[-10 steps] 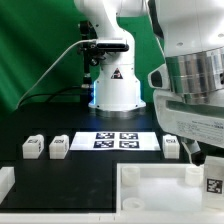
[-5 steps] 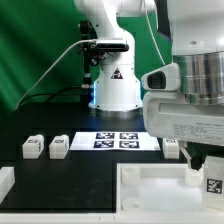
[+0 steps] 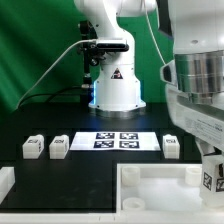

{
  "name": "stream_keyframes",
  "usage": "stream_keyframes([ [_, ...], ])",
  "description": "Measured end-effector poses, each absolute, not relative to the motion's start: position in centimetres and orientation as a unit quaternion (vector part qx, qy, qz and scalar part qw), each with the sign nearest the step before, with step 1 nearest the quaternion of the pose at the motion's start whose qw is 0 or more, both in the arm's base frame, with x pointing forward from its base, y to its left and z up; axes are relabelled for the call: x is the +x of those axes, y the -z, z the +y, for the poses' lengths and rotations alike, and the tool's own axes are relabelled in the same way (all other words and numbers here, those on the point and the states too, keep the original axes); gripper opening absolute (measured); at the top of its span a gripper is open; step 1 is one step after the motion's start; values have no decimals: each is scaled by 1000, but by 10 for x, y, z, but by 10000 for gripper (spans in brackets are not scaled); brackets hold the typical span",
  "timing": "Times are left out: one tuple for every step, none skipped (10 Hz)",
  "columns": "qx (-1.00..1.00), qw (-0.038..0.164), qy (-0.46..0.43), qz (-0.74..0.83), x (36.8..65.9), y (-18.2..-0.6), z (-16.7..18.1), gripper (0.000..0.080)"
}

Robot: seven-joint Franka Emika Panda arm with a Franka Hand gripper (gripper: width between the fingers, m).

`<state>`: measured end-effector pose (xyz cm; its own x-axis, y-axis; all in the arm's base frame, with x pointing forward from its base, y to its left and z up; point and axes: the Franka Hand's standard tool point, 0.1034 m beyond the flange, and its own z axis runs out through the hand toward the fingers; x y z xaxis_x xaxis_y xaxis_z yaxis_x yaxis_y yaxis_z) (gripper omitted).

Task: Assemble one leg

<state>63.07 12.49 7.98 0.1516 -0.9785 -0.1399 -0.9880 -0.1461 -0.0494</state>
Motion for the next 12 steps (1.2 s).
stream_keyframes([
  [-692,68,-37,718,632,-78,127,293],
  [-612,81,-37,786,635,-77,131,293],
  [-571,88,-37,816,636,-76,130,293],
  [-531,93,-41,841,636,-76,129,293],
  [-515,96,-45,851,637,-76,129,293],
  [-523,97,-44,846,637,-76,128,293],
  [-533,97,-43,839,636,-76,129,293],
  [-539,97,-43,836,636,-76,129,373],
  [-575,97,-41,811,636,-76,129,553],
  [-616,93,-43,781,633,-76,130,553],
  [-662,81,-50,743,627,-73,132,629],
  [-709,77,-46,699,625,-72,133,644],
])
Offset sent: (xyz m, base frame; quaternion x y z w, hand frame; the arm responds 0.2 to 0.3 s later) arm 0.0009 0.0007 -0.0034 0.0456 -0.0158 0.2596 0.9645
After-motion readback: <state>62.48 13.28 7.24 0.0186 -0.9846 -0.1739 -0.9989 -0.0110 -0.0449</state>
